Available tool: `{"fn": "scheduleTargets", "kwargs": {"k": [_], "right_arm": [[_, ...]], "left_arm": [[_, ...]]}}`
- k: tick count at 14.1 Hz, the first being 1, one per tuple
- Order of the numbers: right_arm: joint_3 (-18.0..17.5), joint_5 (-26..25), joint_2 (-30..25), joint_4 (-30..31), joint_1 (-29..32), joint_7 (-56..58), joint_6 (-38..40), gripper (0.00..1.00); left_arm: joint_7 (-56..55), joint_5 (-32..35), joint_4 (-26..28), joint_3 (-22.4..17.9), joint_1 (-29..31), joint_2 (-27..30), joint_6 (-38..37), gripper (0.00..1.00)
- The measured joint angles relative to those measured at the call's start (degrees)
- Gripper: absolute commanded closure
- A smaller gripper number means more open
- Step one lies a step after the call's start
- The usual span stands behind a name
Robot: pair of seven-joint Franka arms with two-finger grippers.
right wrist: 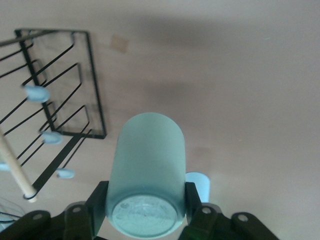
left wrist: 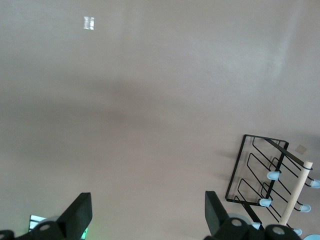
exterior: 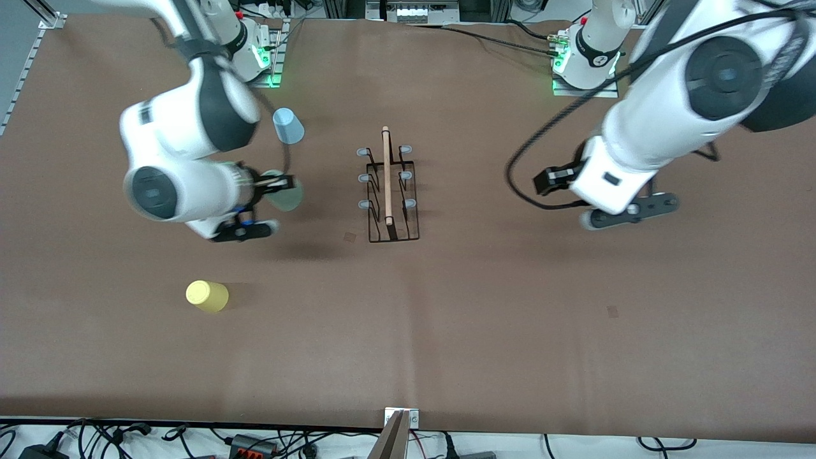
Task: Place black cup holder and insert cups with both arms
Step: 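Carry the teal cup toward the rack while the left gripper withdraws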
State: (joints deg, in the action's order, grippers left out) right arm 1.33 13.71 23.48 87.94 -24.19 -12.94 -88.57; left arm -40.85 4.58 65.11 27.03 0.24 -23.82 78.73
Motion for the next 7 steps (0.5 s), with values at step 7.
{"fn": "scheduleTargets", "kwargs": {"k": [7], "right_arm": [[0.0,2.6,0.2,0.0,-8.0,-4.7,-0.4,0.77]], "left_arm": [[14.7,1.9,-0.5,-0.5,4.5,0.1,-1.3,0.00]]}}
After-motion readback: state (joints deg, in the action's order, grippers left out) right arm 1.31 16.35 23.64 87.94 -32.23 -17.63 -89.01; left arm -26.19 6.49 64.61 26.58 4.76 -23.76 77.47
